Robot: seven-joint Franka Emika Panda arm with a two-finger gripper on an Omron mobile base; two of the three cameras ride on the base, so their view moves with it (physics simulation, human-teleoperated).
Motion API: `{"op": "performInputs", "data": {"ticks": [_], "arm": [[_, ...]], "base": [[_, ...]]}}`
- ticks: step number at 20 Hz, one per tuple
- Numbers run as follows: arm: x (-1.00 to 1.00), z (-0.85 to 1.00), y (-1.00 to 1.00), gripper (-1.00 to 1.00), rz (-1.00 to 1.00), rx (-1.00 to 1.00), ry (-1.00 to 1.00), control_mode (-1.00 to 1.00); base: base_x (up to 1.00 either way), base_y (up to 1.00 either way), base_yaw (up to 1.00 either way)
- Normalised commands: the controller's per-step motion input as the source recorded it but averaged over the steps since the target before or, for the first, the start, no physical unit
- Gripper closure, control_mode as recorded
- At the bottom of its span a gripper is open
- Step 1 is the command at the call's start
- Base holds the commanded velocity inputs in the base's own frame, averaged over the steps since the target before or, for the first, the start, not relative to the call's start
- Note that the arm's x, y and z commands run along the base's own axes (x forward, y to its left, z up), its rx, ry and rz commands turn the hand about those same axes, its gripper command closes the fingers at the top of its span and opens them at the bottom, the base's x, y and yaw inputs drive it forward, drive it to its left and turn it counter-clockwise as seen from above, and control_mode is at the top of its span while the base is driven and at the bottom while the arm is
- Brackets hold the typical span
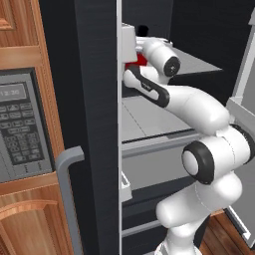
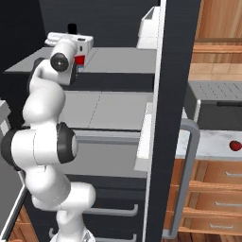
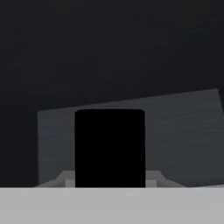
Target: Place the liquor on the top shelf of the fridge to keep it out of children's reach, and place the tomato and mushroom on lower shelves for easy access.
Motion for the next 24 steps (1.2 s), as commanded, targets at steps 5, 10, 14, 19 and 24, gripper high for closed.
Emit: {"op": "performInputs", "data": {"ticks": [5, 10, 14, 19, 24], "arm": [[0.41, -0.09, 0.16, 1.0, 0.0, -0.02, 0.0, -1.0], [0.38, -0.1, 0.2, -1.0, 0.0, -0.03, 0.0, -1.0], [0.26, -0.03, 0.16, -1.0, 0.0, -0.04, 0.0, -1.0], [0.05, 0.0, 0.0, -1.0, 0.0, -0.02, 0.0, -1.0], [0.0, 0.03, -0.14, -1.0, 0.0, 0.0, 0.0, -1.0]], "base": [[0.0, 0.0, 0.0], [0.0, 0.0, 0.0], [0.0, 0.0, 0.0], [0.0, 0.0, 0.0], [0.0, 0.0, 0.0]]}}
